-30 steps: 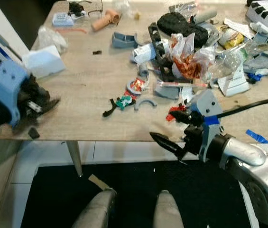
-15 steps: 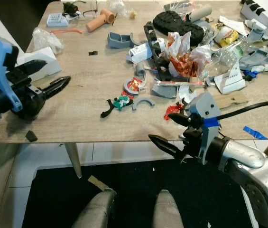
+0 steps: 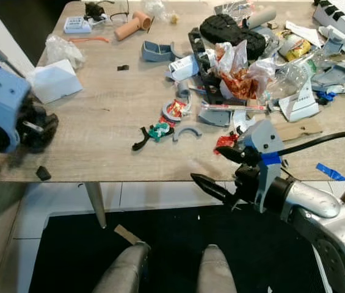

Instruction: Picking trash to rubbish bin

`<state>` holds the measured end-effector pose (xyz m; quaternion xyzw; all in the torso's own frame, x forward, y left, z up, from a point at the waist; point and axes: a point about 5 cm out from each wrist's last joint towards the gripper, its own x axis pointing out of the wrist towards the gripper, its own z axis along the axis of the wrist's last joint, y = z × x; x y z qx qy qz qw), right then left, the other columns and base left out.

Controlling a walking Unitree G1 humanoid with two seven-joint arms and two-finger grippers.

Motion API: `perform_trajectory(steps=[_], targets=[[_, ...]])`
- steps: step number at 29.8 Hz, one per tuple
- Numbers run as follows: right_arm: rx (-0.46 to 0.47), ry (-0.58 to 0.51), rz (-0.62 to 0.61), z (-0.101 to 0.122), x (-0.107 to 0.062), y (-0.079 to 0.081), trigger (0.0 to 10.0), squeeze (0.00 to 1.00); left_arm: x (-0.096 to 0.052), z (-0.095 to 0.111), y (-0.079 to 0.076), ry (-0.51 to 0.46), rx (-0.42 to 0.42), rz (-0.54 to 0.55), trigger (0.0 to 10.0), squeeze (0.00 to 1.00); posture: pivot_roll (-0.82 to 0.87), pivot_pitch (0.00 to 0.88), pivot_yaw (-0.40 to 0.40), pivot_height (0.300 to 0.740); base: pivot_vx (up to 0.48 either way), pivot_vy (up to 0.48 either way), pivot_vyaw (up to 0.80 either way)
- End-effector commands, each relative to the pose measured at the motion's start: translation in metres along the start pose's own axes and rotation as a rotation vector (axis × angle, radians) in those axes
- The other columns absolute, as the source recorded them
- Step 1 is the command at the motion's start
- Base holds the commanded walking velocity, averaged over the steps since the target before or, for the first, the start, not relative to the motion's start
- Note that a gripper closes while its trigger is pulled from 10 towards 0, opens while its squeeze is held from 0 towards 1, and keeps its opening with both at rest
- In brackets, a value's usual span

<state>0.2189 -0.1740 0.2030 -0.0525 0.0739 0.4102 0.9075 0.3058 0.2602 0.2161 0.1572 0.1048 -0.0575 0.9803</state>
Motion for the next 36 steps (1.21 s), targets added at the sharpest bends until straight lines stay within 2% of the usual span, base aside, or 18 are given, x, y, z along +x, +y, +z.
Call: perform_trajectory(steps=[1, 4, 6, 8, 10, 12, 18, 22, 23, 24, 26, 27, 36], targets=[[0.007, 0.002, 0.021, -0.001, 0.001, 0.006, 10.0, 0.0, 0.003, -0.017, -0.003, 0.084, -0.073, -0.006, 10.0, 0.0, -0.13, 0.207, 0.036, 0.74, 0.0, 0.0, 0.0], [0.005, 0.002, 0.018, 0.0, 0.001, 0.005, 10.0, 0.0, 0.004, -0.023, -0.009, 0.115, -0.099, -0.037, 10.0, 0.0, -0.14, 0.208, 0.039, 0.74, 0.0, 0.0, 0.0], [0.004, 0.001, 0.015, 0.0, 0.001, 0.005, 10.0, 0.0, 0.004, -0.03, -0.019, 0.159, -0.116, -0.091, 10.0, 0.0, -0.14, 0.208, 0.039, 0.74, 0.0, 0.0, 0.0], [0.003, 0.001, 0.01, 0.0, 0.0, 0.004, 10.0, 0.0, 0.001, -0.04, -0.03, 0.227, -0.113, -0.154, 10.0, 0.0, -0.14, 0.21, 0.039, 0.74, 0.0, 0.0, 0.0], [0.002, 0.001, 0.008, 0.0, 0.0, 0.004, 10.0, 0.0, -0.001, -0.044, -0.034, 0.26, -0.098, -0.172, 10.0, 0.0, -0.14, 0.21, 0.039, 0.74, 0.0, 0.0, 0.0], [0.002, 0.001, 0.007, 0.0, 0.0, 0.004, 10.0, 0.0, -0.002, -0.045, -0.035, 0.271, -0.089, -0.169, 10.0, 0.0, -0.14, 0.21, 0.038, 0.74, 0.0, 0.0, 0.0], [0.003, 0.006, 0.013, 0.0, 0.0, 0.004, 10.0, 0.0, -0.002, -0.047, -0.033, 0.3, 0.024, -0.145, 10.0, 0.0, -0.14, 0.207, 0.037, 0.74, 0.0, 0.0, 0.0], [0.004, 0.007, 0.018, 0.0, 0.0, 0.004, 10.0, 0.0, -0.001, -0.047, -0.032, 0.302, 0.05, -0.125, 10.0, 0.0, -0.14, 0.205, 0.037, 0.74, 0.0, 0.0, 0.0], [0.004, 0.009, 0.022, 0.0, 0.0, 0.005, 10.0, 0.0, -0.001, -0.046, -0.031, 0.301, 0.048, -0.123, 8.8, 0.0, -0.14, 0.205, 0.037, 0.74, 0.0, 0.0, 0.0], [0.005, 0.015, 0.031, -0.001, 0.0, 0.006, 10.0, 0.0, -0.001, -0.045, -0.032, 0.296, 0.041, -0.121, 2.6, 0.0, -0.14, 0.206, 0.036, 0.74, 0.0, 0.0, 0.0], [0.005, 0.017, 0.034, -0.001, 0.0, 0.006, 10.0, 0.0, 0.0, -0.044, -0.032, 0.294, 0.04, -0.124, 2.6, 0.0, -0.14, 0.204, 0.036, 0.74, 0.0, 0.0, 0.0], [0.007, 0.019, 0.039, -0.001, 0.0, 0.007, 10.0, 0.0, 0.0, -0.044, -0.034, 0.293, 0.039, -0.129, 0.0, 0.0, -0.15, 0.202, 0.036, 0.74, 0.0, 0.0, 0.0], [0.006, 0.01, 0.058, 0.001, 0.001, 0.005, 10.0, 0.0, 0.005, -0.038, -0.039, 0.257, 0.011, -0.14, 0.0, 0.0, -0.15, 0.176, 0.031, 0.74, 0.0, 0.0, 0.0]])
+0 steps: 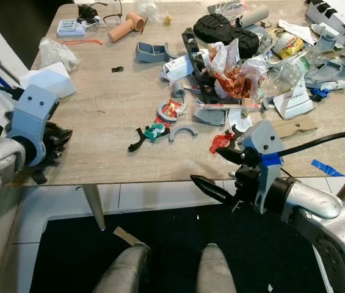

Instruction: Picking trash to rubbish bin

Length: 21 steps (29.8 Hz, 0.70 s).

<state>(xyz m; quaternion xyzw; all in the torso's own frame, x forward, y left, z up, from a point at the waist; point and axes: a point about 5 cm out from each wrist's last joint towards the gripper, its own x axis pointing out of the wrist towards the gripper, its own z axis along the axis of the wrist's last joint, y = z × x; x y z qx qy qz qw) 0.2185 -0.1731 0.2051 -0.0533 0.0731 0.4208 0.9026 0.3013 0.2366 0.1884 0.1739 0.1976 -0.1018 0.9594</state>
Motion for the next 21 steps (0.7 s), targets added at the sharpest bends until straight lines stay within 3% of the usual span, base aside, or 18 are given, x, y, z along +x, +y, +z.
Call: perform_trajectory(steps=[1, 7, 8, 10, 13, 15, 18, 20, 21], targets=[[0.011, 0.011, 0.035, -0.001, 0.002, 0.004, 10.0, 0.0, 0.006, -0.018, -0.008, 0.08, -0.029, -0.029, 0.0, 0.0, -0.15, 0.176, 0.031, 0.74, 0.0, 0.0, 0.0], [-0.005, -0.004, 0.049, 0.003, 0.006, 0.0, 10.0, 0.0, 0.008, -0.007, -0.009, 0.01, -0.086, -0.046, 0.0, 0.0, -0.15, 0.131, 0.021, 0.74, 0.0, 0.0, 0.0], [-0.012, -0.012, 0.052, 0.005, 0.008, -0.004, 10.0, 0.0, 0.009, 0.004, -0.01, -0.056, -0.144, -0.075, 0.0, 0.0, -0.15, 0.114, 0.015, 0.74, 0.0, 0.0, 0.0], [-0.012, -0.012, 0.052, 0.005, 0.008, -0.004, 10.0, 0.0, 0.009, 0.004, -0.01, -0.056, -0.144, -0.075, 0.0, 0.0, -0.15, 0.114, 0.015, 0.74, 0.0, 0.0, 0.0], [-0.028, -0.035, 0.055, 0.01, 0.015, -0.012, 10.0, 0.0, 0.008, 0.035, -0.017, -0.262, -0.27, -0.187, 0.0, 0.0, -0.14, 0.072, 0.001, 0.74, 0.0, 0.0, 0.0], [-0.038, -0.045, 0.059, 0.013, 0.017, -0.014, 10.0, 0.0, 0.007, 0.043, -0.019, -0.319, -0.307, -0.227, 0.0, 0.0, -0.14, 0.053, -0.005, 0.74, 0.0, 0.0, 0.0], [-0.058, -0.086, 0.067, 0.022, 0.024, -0.022, 10.0, 0.0, -0.003, 0.062, -0.027, -0.526, -0.464, -0.387, 0.2, 0.0, -0.14, 0.0, -0.019, 0.74, 0.0, 0.0, 0.0], [-0.06, -0.093, 0.069, 0.023, 0.026, -0.023, 10.0, 0.0, -0.004, 0.065, -0.027, -0.557, -0.492, -0.405, 0.2, 0.0, -0.14, 0.0, -0.019, 0.74, 0.0, 0.0, 0.0], [-0.063, -0.102, 0.072, 0.025, 0.027, -0.024, 10.0, 0.0, -0.004, 0.066, -0.025, -0.586, -0.527, -0.416, 1.7, 0.0, -0.14, 0.0, -0.024, 0.74, 0.0, 0.0, 0.0]])
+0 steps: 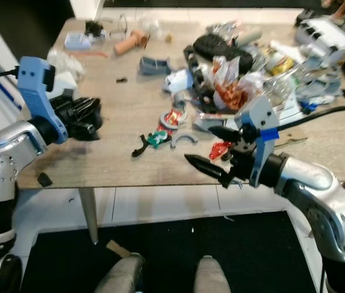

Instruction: Picking trash to rubbish bin

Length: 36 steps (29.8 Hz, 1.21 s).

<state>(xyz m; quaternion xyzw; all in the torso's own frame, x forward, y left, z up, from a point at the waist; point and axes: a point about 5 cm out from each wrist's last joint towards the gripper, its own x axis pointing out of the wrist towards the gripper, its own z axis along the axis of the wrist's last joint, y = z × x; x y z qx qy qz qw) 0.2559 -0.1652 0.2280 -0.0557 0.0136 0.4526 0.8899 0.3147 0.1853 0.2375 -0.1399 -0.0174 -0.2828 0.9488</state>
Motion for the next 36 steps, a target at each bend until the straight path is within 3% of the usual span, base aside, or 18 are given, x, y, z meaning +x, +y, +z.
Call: perform_trajectory(steps=[1, 2, 3, 7, 10, 12, 15, 18, 24, 27, 31, 36], targets=[[-0.005, -0.014, 0.016, 0.001, 0.006, -0.002, 10.0, 0.0, -0.001, 0.008, 0.003, -0.1, -0.066, -0.028, 3.5, 0.0, -0.14, 0.0, -0.031, 0.74, 0.0, 0.0, 0.0], [-0.005, -0.014, 0.016, 0.001, 0.006, -0.002, 10.0, 0.0, -0.001, 0.008, 0.003, -0.1, -0.066, -0.028, 3.5, 0.0, -0.14, 0.0, -0.031, 0.74, 0.0, 0.0, 0.0], [-0.003, -0.029, 0.015, 0.002, 0.008, -0.004, 10.0, 0.0, 0.001, 0.009, 0.003, -0.132, -0.085, -0.034, 10.0, 0.0, -0.14, 0.0, -0.037, 0.74, 0.0, 0.0, 0.0], [0.004, -0.058, -0.049, 0.001, 0.016, -0.018, 10.0, 0.0, 0.021, -0.002, -0.006, -0.151, -0.054, -0.036, 10.0, 0.0, -0.14, 0.0, -0.041, 0.74, 0.0, 0.0, 0.0], [0.015, -0.094, -0.067, 0.004, 0.017, -0.014, 10.0, 0.0, 0.029, -0.013, -0.021, -0.151, -0.044, -0.075, 10.0, 0.0, -0.14, 0.0, -0.041, 0.74, 0.0, 0.0, 0.0], [0.057, -0.15, -0.136, 0.003, 0.018, -0.014, 10.0, 0.0, 0.037, -0.028, -0.032, -0.146, 0.01, -0.066, 10.0, 0.0, -0.15, 0.0, -0.026, 0.74, 0.0, 0.0, 0.0], [0.074, -0.166, -0.171, 0.0, 0.019, -0.016, 10.0, 0.0, 0.04, -0.035, -0.033, -0.14, 0.039, -0.048, 10.0, 0.0, -0.15, 0.0, -0.019, 0.74, 0.0, 0.0, 0.0], [0.115, -0.199, -0.265, -0.015, 0.027, -0.019, 10.0, 0.0, 0.048, -0.054, -0.031, -0.143, 0.062, 0.035, 10.0, 0.0, -0.12, 0.0, -0.024, 0.74, 0.0, 0.0, 0.0], [0.156, -0.21, -0.289, -0.029, 0.044, -0.028, 10.0, 0.0, 0.045, -0.081, -0.034, -0.092, 0.09, 0.123, 10.0, 0.0, -0.07, 0.0, -0.035, 0.74, 0.0, 0.0, 0.0], [0.153, -0.216, -0.377, -0.038, 0.055, -0.034, 10.0, 0.0, 0.041, -0.082, -0.021, -0.098, 0.059, 0.188, 10.0, 0.0, -0.06, 0.0, -0.017, 0.74, 0.0, 0.0, 0.0], [0.038, -0.161, -0.388, -0.058, 0.064, -0.021, 10.0, 0.0, 0.036, -0.084, -0.017, -0.102, 0.055, 0.214, 10.0, 0.0, -0.05, 0.0, 0.006, 0.74, 0.0, 0.0, 0.0], [0.062, -0.176, -0.384, -0.058, 0.071, -0.025, 10.0, 0.0, 0.035, -0.083, -0.014, -0.099, 0.053, 0.21, 10.0, 0.0, -0.05, 0.0, 0.022, 0.74, -0.059, 0.0, 0.0]])
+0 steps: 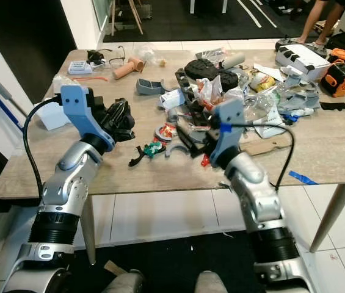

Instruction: Picking trash to rubbish bin

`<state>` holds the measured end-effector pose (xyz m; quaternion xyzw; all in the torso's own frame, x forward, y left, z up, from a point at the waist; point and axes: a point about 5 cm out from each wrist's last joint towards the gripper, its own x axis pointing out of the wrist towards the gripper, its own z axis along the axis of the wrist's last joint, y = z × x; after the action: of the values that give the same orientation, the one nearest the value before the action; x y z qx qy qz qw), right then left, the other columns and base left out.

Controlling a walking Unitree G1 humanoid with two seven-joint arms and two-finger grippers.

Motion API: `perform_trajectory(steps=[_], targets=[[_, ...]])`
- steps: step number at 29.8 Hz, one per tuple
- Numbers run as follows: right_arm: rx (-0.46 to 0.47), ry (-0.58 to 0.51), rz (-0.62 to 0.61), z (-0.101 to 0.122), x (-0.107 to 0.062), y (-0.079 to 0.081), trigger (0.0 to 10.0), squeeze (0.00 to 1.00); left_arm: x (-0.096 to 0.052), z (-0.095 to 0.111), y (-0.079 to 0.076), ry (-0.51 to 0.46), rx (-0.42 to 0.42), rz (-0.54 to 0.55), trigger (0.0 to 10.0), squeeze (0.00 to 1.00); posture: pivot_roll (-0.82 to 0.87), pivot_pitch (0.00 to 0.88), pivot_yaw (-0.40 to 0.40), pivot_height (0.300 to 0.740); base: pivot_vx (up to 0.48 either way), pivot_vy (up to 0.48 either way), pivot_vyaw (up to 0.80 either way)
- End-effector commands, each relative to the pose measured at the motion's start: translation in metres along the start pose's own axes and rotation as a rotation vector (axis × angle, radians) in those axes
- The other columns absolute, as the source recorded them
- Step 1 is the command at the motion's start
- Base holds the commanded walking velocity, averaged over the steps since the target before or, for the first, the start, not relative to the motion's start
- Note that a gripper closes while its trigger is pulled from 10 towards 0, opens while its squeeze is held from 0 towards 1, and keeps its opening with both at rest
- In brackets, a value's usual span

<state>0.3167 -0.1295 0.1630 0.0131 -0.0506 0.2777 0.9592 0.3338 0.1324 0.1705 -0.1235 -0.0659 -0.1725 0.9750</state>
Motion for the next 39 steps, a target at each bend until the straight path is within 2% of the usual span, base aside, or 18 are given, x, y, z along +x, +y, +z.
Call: perform_trajectory(steps=[1, 8, 14, 39], targets=[[-0.005, -0.015, 0.006, 0.004, 0.005, -0.001, 10.0, 0.0, -0.002, -0.005, 0.001, 0.017, -0.018, -0.007, 10.0, 0.0, -0.05, 0.0, 0.022, 0.74, -0.296, 0.0, 0.0], [-0.05, -0.027, -0.009, 0.002, 0.006, -0.005, 10.0, 0.0, 0.006, -0.006, -0.011, 0.03, 0.047, -0.088, 10.0, 0.0, -0.05, 0.0, 0.02, 0.74, -0.345, 0.0, 0.0], [-0.048, -0.015, -0.007, -0.002, 0.007, -0.01, 10.0, 0.0, 0.012, -0.007, -0.017, 0.033, 0.041, -0.121, 10.0, 0.0, -0.03, 0.0, 0.002, 0.74, -0.356, 0.0, 0.0], [-0.035, -0.01, -0.003, -0.009, 0.009, -0.012, 10.0, 0.0, 0.013, -0.015, -0.018, 0.073, 0.042, -0.17, 10.0, 0.0, -0.03, 0.0, 0.007, 0.74, -0.335, 0.0, -0.02]])
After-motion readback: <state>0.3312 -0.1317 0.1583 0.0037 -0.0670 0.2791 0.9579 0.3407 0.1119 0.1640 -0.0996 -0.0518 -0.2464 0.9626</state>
